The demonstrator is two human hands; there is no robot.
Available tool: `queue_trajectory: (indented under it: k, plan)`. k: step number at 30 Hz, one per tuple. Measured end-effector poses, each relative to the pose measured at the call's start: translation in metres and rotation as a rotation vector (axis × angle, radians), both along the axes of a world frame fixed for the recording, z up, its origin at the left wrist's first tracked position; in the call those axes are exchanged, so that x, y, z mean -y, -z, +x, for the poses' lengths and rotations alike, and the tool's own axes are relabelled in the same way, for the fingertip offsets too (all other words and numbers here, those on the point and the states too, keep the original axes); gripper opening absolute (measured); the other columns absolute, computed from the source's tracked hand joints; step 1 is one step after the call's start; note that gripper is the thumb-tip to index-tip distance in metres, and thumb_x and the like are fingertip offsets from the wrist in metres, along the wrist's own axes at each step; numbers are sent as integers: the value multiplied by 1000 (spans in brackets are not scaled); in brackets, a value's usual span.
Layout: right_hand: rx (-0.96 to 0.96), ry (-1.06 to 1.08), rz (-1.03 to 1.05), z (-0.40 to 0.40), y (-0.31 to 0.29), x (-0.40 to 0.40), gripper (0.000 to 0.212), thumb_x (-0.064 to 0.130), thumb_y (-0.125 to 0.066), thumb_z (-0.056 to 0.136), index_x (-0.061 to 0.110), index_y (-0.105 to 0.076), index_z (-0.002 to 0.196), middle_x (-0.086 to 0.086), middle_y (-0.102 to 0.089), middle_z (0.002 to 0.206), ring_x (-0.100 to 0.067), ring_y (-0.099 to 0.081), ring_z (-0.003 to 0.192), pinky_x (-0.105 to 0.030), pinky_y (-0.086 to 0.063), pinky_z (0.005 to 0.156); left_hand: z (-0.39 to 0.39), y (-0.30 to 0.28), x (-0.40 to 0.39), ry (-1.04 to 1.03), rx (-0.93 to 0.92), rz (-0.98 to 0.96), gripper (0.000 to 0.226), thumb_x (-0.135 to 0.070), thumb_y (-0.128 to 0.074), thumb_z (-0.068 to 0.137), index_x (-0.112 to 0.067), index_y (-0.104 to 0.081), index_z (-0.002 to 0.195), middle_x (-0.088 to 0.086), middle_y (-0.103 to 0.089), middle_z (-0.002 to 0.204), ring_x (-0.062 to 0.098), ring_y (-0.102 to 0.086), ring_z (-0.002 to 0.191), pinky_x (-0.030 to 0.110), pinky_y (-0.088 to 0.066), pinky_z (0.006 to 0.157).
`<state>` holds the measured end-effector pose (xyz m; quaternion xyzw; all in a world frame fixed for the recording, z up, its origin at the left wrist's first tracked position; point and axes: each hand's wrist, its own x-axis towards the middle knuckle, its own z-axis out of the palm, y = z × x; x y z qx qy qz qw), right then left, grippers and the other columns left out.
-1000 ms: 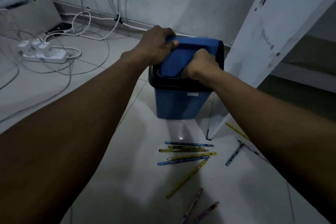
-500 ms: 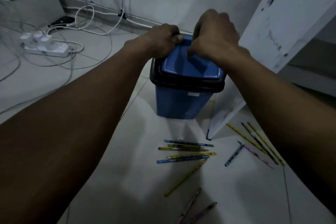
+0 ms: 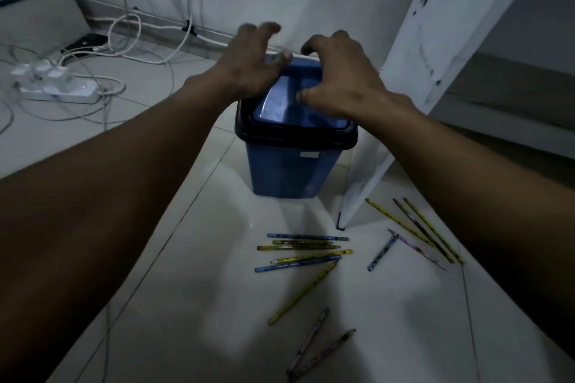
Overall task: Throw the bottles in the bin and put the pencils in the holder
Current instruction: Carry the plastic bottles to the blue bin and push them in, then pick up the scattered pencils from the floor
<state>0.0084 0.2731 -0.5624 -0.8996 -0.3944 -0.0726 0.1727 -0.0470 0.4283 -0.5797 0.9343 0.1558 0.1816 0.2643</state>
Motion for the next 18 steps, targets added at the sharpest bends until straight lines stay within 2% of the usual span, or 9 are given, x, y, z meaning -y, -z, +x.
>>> queue_trajectory:
  k: [2,4,7,9,12,14,18]
  plan:
    - [27,-71,20,-11,-4,6,58,28,-68,75,19,-53,130,-10,-51,126,-26,-50,115,-39,-50,87,-5,-5,9,-72,255,167,40,-35,-47,94,-10,-58,123,14,-57,124,25,-55,113,27,-39,91]
    - [61,-133,34,-22,-6,18,48,31,-65,77,18,-58,123,-8,-59,118,-24,-56,107,-41,-52,85,-16,-8,27,-43,471,290,31,-29,-45,92,-4,-64,95,14,-63,94,21,-56,83,26,-38,73]
    - [34,-208,-22,-41,-3,45,37,32,-63,78,18,-63,112,-3,-69,103,-20,-63,93,-41,-55,78,-42,1,50,103,528,317,26,-22,-48,91,-4,-60,77,9,-56,70,17,-47,64,29,-34,62]
    - [25,-269,-160,-53,2,68,30,30,-65,80,19,-65,107,-1,-69,96,-17,-62,86,-39,-55,76,-61,14,59,196,402,319,22,-22,-51,92,-13,-54,73,0,-49,64,16,-43,56,27,-32,57]
    - [-34,-309,-387,-68,16,102,26,28,-65,85,20,-66,110,1,-67,100,-17,-63,90,-40,-56,78,-81,39,65,361,49,283,25,-23,-53,94,-23,-47,70,-11,-44,59,4,-41,51,22,-27,51]
    - [-102,-307,-539,-75,27,122,34,30,-66,87,22,-64,119,1,-66,106,-17,-63,96,-38,-56,81,-87,56,68,407,-179,261,26,-24,-54,93,-23,-49,68,-5,-54,64,9,-49,57,25,-35,53]
    - [-278,-227,-629,-77,57,149,36,32,-69,86,21,-63,120,2,-62,99,-17,-61,95,-36,-54,79,-84,85,84,418,-536,190,7,-21,-59,91,-18,-64,89,2,-63,90,18,-60,82,34,-51,72]
